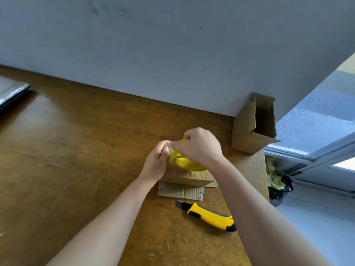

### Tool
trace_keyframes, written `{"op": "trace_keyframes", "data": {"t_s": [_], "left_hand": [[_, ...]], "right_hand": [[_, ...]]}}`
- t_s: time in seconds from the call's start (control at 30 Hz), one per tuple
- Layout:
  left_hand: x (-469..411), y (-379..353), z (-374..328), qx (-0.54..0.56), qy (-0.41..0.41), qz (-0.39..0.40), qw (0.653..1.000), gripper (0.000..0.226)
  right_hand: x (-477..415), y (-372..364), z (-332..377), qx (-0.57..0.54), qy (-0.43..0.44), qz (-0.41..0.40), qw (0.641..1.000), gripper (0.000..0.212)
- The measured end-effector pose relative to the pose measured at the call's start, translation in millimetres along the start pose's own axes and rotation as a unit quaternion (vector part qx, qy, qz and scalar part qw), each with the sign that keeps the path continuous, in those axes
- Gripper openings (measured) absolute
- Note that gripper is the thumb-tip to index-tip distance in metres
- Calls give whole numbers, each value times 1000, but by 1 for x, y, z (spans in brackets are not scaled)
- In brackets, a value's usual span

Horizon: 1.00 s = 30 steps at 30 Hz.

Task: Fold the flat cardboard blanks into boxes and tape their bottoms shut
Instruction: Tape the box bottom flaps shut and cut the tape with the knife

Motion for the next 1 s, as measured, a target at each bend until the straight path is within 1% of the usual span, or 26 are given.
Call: {"op": "trace_keyframes", "data": {"t_s": [0.1, 0.17, 0.23, 0.3, 0.33, 0.43, 0.53, 0.57, 0.63, 0.77, 0.87, 1.0], "left_hand": [[19, 28, 11, -3, 11, -7, 1000, 32], [34, 46, 21, -1, 27, -19, 999, 30], [50, 61, 32, -2, 54, -44, 998, 27], [60, 69, 43, 9, 85, -63, 994, 29], [63, 71, 47, 15, 95, -68, 993, 30], [66, 69, 45, 9, 94, -81, 992, 34], [68, 66, 41, -22, 66, -98, 993, 29], [68, 66, 41, -34, 56, -98, 993, 28], [67, 67, 41, -62, 39, -90, 993, 27], [67, 70, 37, -91, 21, -66, 993, 32], [65, 68, 34, -106, 18, -63, 992, 37], [65, 68, 33, -118, 29, -63, 991, 38]], "right_hand": [[23, -7, 19, -21, 7, 9, 1000, 46], [37, -13, 33, -37, 27, 23, 999, 50], [49, -18, 45, -62, 51, 72, 994, 47], [56, -23, 50, -129, 50, 132, 982, 41], [60, -24, 50, -159, 44, 146, 976, 40], [67, -27, 41, -196, 43, 126, 971, 49], [69, -29, 33, -228, 33, 98, 968, 54], [69, -28, 32, -226, 37, 93, 969, 54], [65, -26, 29, -187, 60, 87, 977, 56], [50, -12, 18, -44, 99, 62, 992, 60], [45, -8, 12, -14, 101, 71, 992, 59], [39, -3, 10, 21, 109, 90, 990, 57]]}}
Point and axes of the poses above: each hand's wrist, its own x-axis away from the middle knuckle, its own y-axis out of the back of the hand, z = x × y, the point moved 1 cm from there along -x, towards the middle knuckle, and after that the axes turned 11 degrees about -z, right-handed, at the moved point
